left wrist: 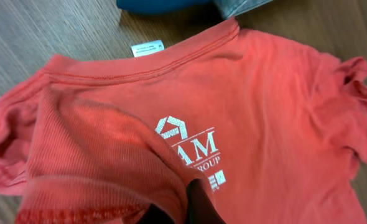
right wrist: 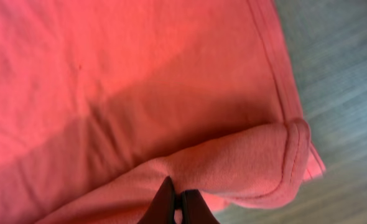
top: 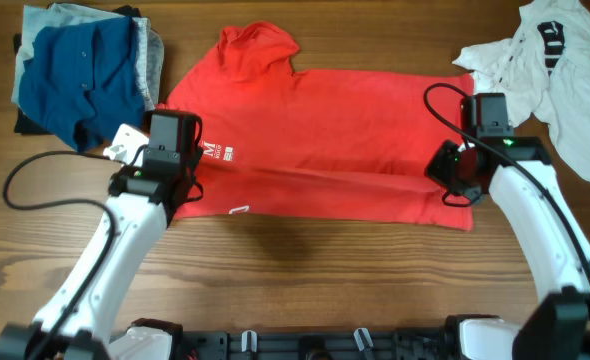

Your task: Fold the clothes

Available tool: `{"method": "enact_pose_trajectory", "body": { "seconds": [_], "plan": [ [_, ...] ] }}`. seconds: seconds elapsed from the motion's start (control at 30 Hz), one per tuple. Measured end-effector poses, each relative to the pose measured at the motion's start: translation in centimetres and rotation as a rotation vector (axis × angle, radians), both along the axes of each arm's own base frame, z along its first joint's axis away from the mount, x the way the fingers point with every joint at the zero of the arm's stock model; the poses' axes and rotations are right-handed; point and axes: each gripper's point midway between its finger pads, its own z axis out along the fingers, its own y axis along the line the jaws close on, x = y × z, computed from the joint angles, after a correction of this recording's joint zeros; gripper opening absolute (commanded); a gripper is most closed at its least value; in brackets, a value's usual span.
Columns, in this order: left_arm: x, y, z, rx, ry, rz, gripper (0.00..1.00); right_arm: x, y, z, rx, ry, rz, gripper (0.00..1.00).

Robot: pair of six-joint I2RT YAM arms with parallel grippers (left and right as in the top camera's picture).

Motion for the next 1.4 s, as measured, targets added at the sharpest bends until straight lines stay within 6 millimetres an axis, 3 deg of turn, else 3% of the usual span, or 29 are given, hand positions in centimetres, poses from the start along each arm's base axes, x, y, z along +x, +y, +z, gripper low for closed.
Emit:
{"method": "enact_pose_trajectory", "body": {
  "seconds": [0.27, 0.33, 0.37, 0.4, 0.43, 0.47, 0.5, 0.87, 1.0, 1.13, 1.33, 1.4],
  "plan": [
    [2.8, -0.5, -1.4, 0.009, -0.042, -0.023, 0.05, 3.0, -0.2, -3.5, -0.023, -0.008, 0.029, 0.04],
    [3.4, -0.6, -1.6, 0.012, -0.052, -0.028, 0.11, 3.1, -0.3, -4.1, -0.026, 0.003, 0.030, 0.08],
    [3.5, -0.7, -1.8, 0.013, -0.053, -0.031, 0.22, 3.1, -0.3, -4.3, -0.026, 0.009, 0.030, 0.22],
    [3.6, -0.7, -1.9, 0.016, -0.051, -0.035, 0.35, 3.1, -0.3, -4.5, -0.026, 0.014, 0.030, 0.45],
    [3.7, -0.7, -2.1, 0.021, -0.046, -0.040, 0.68, 3.0, -0.3, -4.6, -0.027, 0.019, 0.033, 0.77],
    [3.6, -0.6, -2.2, 0.025, -0.041, -0.041, 0.86, 3.1, -0.3, -4.7, -0.028, 0.019, 0.036, 0.91],
    [3.6, -0.6, -2.3, 0.026, -0.039, -0.040, 1.00, 3.1, -0.3, -4.7, -0.029, 0.016, 0.037, 0.99],
    [4.4, -0.7, -1.8, 0.083, -0.056, -0.122, 0.99, 3.3, -0.3, -4.6, -0.041, 0.010, 0.079, 1.00],
    [5.1, -1.8, -1.2, 0.154, -0.041, -0.315, 0.99, 3.2, 0.1, -4.0, -0.031, 0.025, 0.137, 1.00],
    [6.0, -3.1, 1.1, 0.194, -0.013, -0.483, 0.99, 4.7, 0.7, -0.8, -0.018, 0.000, 0.219, 1.00],
    [11.9, -5.2, 7.8, 0.267, -0.083, -0.639, 0.99, 9.6, 1.0, 6.8, -0.059, -0.186, 0.313, 1.00],
    [14.2, -5.9, 8.5, 0.281, -0.098, -0.672, 0.99, 10.5, 1.0, 8.2, -0.070, -0.232, 0.322, 1.00]
  ]
}}
